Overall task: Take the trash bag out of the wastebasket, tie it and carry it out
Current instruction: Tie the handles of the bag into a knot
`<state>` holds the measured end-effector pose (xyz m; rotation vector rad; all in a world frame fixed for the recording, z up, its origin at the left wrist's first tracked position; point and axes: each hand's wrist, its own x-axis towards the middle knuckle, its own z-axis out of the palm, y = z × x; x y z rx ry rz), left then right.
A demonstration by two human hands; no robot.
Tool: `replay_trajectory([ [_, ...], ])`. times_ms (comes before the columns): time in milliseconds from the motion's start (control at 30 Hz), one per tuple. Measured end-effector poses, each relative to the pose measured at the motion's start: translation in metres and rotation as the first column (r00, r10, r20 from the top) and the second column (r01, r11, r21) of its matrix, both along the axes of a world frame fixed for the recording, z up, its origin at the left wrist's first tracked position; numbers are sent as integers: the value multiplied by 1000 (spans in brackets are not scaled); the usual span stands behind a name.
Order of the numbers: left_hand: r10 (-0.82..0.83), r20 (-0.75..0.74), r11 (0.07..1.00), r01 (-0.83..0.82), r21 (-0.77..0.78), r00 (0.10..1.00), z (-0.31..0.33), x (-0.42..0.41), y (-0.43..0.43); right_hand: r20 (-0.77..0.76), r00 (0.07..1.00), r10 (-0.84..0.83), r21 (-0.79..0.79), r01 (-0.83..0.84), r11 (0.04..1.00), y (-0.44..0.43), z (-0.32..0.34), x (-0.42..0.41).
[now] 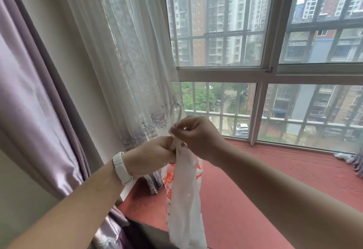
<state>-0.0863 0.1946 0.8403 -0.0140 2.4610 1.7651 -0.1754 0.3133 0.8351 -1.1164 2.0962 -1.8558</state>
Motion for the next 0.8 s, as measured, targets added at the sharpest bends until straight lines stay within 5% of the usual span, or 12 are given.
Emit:
replay_trajectory([
  [300,194,-68,978,-198,-68,979,8,7,-1,329,936,129,277,-227,934,-21,19,-20],
  [533,327,-185,892,-367,-262,927,5,8,-20,245,969,29,448,-139,883,-34,12,-18],
  [667,350,-282,740,-449,-500,893,3,7,-24,258,966,-4,429,-111,897,-39,7,-18],
  [800,370,-299,671,-475,-569,880,2,6,-27,242,969,54,516,-175,838,-41,0,-16],
])
